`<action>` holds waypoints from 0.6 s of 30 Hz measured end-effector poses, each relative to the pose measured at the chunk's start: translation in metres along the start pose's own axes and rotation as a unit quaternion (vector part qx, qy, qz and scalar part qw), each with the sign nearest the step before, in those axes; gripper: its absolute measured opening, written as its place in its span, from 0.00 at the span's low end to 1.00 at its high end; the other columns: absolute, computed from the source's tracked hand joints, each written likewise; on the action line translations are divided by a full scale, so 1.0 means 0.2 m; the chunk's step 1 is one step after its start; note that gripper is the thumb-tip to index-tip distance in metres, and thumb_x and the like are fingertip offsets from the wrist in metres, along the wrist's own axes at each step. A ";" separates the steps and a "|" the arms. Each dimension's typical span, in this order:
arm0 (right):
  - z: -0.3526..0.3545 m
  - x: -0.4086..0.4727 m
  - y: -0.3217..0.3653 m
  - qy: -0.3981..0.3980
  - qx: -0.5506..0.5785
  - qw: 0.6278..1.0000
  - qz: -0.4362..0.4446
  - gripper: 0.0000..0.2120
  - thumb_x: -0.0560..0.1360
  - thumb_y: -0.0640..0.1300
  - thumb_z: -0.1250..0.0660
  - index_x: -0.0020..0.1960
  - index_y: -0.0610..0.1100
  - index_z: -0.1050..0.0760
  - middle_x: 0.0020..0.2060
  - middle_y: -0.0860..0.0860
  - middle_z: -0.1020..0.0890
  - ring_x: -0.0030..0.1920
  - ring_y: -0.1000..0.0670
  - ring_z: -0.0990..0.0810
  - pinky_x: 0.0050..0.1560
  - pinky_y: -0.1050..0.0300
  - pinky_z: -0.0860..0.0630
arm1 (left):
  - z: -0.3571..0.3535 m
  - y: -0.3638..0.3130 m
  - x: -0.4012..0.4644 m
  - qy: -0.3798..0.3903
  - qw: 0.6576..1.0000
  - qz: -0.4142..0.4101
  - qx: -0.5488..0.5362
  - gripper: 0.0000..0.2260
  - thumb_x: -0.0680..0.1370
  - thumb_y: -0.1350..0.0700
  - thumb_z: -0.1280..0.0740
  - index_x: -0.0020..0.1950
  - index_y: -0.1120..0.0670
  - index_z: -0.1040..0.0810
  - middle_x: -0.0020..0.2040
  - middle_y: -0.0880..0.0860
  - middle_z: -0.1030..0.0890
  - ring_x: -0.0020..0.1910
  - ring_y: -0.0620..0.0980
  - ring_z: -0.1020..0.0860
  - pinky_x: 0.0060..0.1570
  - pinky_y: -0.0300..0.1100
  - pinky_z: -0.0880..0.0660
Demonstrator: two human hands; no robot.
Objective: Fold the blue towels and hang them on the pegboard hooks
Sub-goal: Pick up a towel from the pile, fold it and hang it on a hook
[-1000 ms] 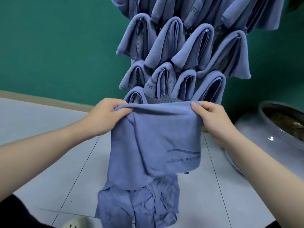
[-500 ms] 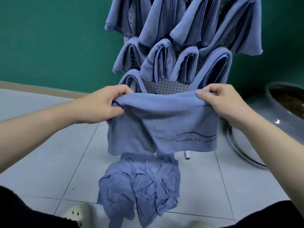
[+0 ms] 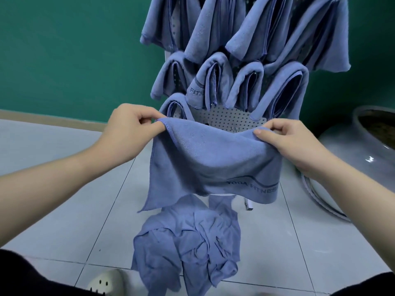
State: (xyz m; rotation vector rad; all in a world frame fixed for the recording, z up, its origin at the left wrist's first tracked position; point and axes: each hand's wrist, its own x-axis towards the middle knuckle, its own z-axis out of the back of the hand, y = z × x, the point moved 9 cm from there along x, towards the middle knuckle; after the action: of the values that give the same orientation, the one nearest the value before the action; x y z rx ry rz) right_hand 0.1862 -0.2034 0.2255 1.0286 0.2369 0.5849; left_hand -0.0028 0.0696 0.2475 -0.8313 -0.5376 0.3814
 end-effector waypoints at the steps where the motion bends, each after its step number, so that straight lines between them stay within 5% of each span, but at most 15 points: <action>1: -0.02 -0.01 0.02 0.001 0.005 1.000 0.003 0.13 0.74 0.55 0.25 0.44 0.45 0.17 0.38 0.44 0.19 0.41 0.52 0.26 0.47 0.52 0.32 | 0.00 0.01 -0.01 -0.001 1.000 0.017 -0.009 0.06 0.77 0.57 0.28 0.42 0.48 0.14 0.27 0.52 0.31 0.27 0.46 0.37 0.29 0.39 0.38; 6: -0.20 -0.09 0.11 0.041 0.038 0.998 0.011 0.13 0.70 0.57 0.25 0.45 0.48 0.16 0.41 0.31 0.20 0.39 0.49 0.26 0.46 0.51 0.31 | -0.06 0.04 -0.05 0.004 0.990 0.096 -0.104 0.13 0.75 0.59 0.26 0.39 0.55 0.30 0.32 0.56 0.16 0.31 0.54 0.16 0.31 0.43 0.24; 10: -0.32 -0.17 0.22 0.074 0.093 0.992 0.038 0.07 0.76 0.49 0.24 0.44 0.47 0.17 0.37 0.33 0.22 0.38 0.49 0.25 0.44 0.51 0.31 | -0.17 0.04 -0.10 0.071 0.980 0.139 -0.119 0.17 0.78 0.49 0.28 0.36 0.61 0.20 0.35 0.55 0.14 0.34 0.52 0.16 0.36 0.45 0.20; 13: -0.38 -0.22 0.28 0.084 0.154 0.983 0.053 0.06 0.76 0.46 0.24 0.44 0.45 0.19 0.35 0.48 0.19 0.38 0.52 0.23 0.43 0.56 0.28 | -0.31 0.06 -0.16 0.161 0.955 0.174 -0.177 0.21 0.82 0.44 0.34 0.44 0.59 0.14 0.42 0.54 0.12 0.42 0.52 0.16 0.49 0.49 0.18; 18: -0.41 -0.26 0.33 0.087 0.177 0.978 0.073 0.06 0.78 0.39 0.26 0.43 0.45 0.20 0.37 0.50 0.19 0.39 0.53 0.24 0.42 0.59 0.29 | -0.44 0.03 -0.20 0.236 0.891 0.223 -0.316 0.23 0.86 0.43 0.43 0.65 0.58 0.19 0.59 0.56 0.14 0.57 0.55 0.16 0.62 0.50 0.22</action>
State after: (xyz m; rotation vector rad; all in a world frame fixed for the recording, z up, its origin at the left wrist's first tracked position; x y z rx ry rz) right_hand 0.0840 -0.1477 0.2360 1.3478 0.4330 0.7847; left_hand 0.0153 -0.0001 0.1829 -1.6411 0.0136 0.4067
